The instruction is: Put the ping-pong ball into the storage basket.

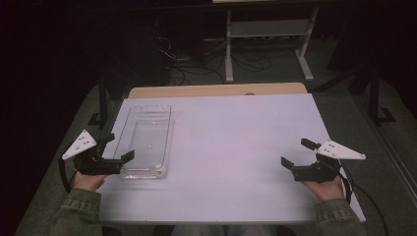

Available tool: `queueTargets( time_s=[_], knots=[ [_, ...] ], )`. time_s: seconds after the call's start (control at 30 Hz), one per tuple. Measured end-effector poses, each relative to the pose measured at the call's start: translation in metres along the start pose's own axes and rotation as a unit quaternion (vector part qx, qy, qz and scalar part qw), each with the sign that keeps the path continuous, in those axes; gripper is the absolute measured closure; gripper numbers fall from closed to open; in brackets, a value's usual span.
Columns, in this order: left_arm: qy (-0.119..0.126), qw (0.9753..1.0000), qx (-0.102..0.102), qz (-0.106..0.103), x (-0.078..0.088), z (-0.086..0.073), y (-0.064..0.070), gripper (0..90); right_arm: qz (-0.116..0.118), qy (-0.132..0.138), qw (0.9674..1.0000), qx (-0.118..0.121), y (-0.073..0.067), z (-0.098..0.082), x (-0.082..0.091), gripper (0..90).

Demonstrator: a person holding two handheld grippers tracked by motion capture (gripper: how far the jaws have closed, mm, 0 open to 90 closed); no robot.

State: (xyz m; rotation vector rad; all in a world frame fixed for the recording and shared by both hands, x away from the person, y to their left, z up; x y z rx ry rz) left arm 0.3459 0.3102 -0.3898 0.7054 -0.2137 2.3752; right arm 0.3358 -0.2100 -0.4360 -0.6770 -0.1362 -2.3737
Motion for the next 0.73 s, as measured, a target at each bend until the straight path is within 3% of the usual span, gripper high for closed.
queueTargets(
  time_s=[0.23, 0.43, 0.5, 0.73],
  knots=[
    [0.032, 0.9991, 0.014, 0.023, 0.001, -0.008, -0.002, 0.0, 0.002, -0.002, 1.0, 0.001, 0.0, 0.0, -0.001, 0.0],
    [0.06, 0.9969, 0.031, 0.041, 0.005, -0.014, -0.004, 0.0, 0.002, -0.002, 1.0, 0.001, 0.0, 0.0, -0.001, 0.0],
    [0.069, 0.9955, 0.032, 0.057, 0.006, -0.018, -0.005, 0.0, 0.002, -0.002, 1.0, 0.003, -0.001, -0.001, -0.001, 0.0],
    [0.065, 0.9954, 0.037, 0.06, 0.005, -0.027, -0.006, 0.0, 0.001, -0.003, 1.0, 0.003, 0.0, -0.001, -0.001, 0.0]
  ],
)
Point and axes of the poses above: each handheld gripper's, and its own axes: x roughly backward along the jaws, z roughly out of its top, y roughly to its right, the point moved 8 cm from there along -x, roughly forward along the jaws, and after that the axes turned 13 degrees about -y, right-handed, at the moved point
